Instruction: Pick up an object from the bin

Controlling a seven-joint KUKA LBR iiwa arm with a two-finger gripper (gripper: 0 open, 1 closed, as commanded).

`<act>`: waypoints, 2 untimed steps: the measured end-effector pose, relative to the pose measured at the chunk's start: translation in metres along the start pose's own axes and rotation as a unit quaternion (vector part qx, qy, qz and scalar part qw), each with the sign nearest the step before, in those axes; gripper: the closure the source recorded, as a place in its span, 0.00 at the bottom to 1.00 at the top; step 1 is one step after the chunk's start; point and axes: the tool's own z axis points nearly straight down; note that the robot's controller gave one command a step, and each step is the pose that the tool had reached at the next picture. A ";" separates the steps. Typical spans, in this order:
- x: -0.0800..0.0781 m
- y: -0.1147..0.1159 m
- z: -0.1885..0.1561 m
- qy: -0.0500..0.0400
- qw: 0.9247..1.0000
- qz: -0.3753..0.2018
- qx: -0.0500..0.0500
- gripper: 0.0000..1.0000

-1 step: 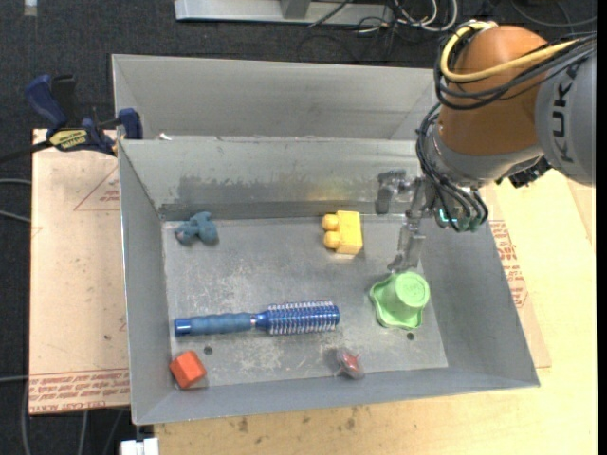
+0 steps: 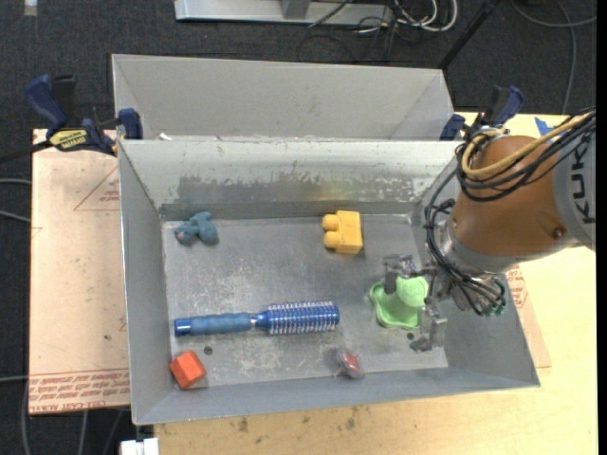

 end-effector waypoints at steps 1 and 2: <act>-0.032 -0.053 0.063 -0.003 0.980 -0.201 0.002 0.00; -0.026 -0.052 0.073 -0.005 0.918 -0.397 0.003 0.00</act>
Offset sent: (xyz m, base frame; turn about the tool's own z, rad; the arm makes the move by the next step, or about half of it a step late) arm 0.0429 -0.0425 -0.0610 -0.4098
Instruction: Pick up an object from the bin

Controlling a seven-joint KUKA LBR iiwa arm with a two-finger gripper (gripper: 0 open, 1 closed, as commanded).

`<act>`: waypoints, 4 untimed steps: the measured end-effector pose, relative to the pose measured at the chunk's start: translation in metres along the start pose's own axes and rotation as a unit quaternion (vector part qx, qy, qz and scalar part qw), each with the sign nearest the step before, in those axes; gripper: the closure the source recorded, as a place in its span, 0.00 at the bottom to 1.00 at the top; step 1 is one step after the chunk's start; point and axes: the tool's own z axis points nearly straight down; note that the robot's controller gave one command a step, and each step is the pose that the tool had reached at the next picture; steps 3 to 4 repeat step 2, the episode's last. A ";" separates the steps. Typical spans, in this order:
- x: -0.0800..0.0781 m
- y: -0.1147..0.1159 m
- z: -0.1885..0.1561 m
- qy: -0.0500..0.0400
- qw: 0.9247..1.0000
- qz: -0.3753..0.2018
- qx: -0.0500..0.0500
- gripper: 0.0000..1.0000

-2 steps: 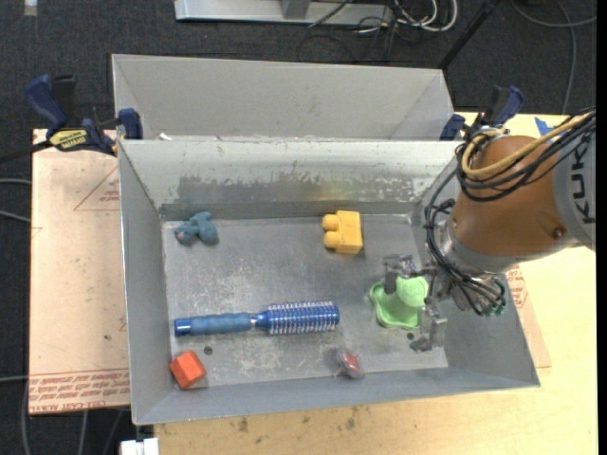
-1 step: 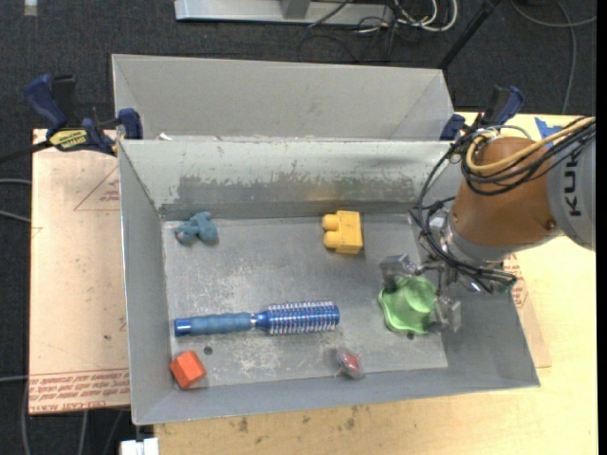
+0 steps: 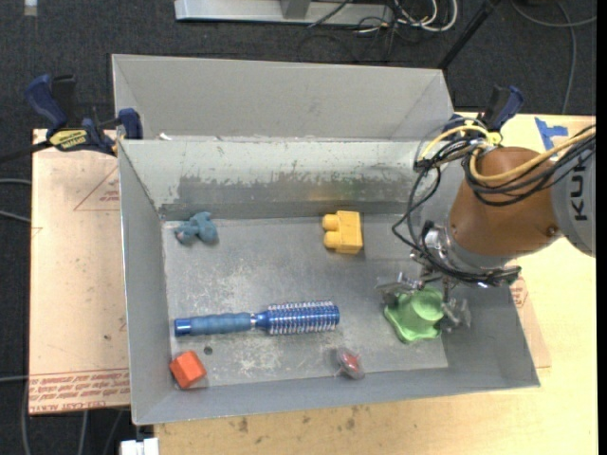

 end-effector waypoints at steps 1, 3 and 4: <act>-0.001 -0.001 -0.004 -0.001 1.000 0.001 0.000 1.00; 0.012 0.015 -0.163 0.000 1.000 -0.007 0.003 1.00; 0.012 0.015 -0.163 0.000 1.000 -0.007 0.003 1.00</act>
Offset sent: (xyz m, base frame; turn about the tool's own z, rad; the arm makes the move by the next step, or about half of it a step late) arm 0.0000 0.0000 0.0000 0.0000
